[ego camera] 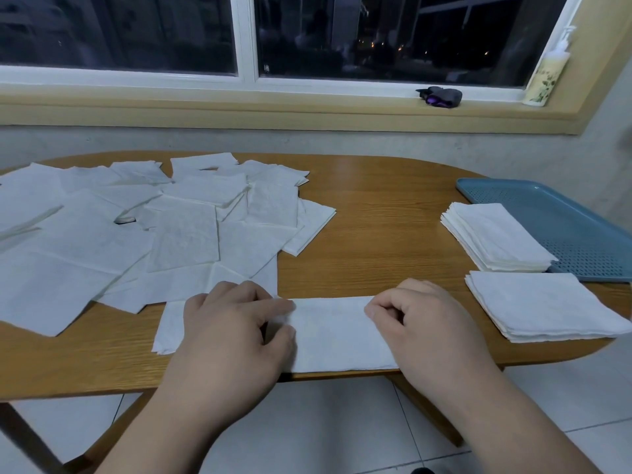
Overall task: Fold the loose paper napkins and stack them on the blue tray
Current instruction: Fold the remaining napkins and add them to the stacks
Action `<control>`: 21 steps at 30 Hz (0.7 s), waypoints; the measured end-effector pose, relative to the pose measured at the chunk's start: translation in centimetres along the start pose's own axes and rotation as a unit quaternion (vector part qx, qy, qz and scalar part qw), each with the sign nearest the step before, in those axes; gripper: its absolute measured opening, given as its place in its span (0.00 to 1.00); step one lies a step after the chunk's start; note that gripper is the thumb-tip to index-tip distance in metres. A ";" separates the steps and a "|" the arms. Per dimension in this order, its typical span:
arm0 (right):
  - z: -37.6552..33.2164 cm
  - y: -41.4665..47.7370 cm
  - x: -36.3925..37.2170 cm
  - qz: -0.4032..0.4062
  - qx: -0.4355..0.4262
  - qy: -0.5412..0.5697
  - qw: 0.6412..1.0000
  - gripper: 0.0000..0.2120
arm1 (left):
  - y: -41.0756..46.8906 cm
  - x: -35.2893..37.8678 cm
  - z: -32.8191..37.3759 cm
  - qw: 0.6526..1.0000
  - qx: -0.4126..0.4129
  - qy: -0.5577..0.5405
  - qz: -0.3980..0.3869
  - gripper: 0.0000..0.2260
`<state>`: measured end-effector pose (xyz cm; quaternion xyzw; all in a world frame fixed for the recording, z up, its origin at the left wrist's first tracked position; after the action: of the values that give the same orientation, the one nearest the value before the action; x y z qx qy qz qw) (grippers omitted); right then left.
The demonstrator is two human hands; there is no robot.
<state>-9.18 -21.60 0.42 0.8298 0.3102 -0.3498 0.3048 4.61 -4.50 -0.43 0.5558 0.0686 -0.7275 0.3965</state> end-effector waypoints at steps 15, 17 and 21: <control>0.2 0.4 -0.5 0.009 0.040 0.062 0.997 0.09 | -0.7 -0.4 0.5 0.997 0.066 -0.004 -0.032 0.14; -1.0 0.8 -1.0 0.023 0.037 0.104 0.994 0.08 | -0.7 -0.4 0.3 0.997 0.059 -0.008 -0.051 0.15; -6.4 2.8 -0.2 -0.068 -0.004 0.117 0.991 0.06 | -0.9 -1.0 0.0 0.996 0.066 0.000 -0.064 0.17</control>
<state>-4.71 -18.80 4.99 0.8410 0.4008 -0.2686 0.2448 4.08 -3.42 0.17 0.5757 0.0556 -0.7539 0.3117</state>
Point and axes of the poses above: each hand's wrist, its own y-axis towards the middle knuckle, its own x-axis out of the palm, z = x × y, the point moved 7 cm from there along y, towards the middle knuckle, and after that the axes turned 6 degrees about y, right-handed, at the moved point
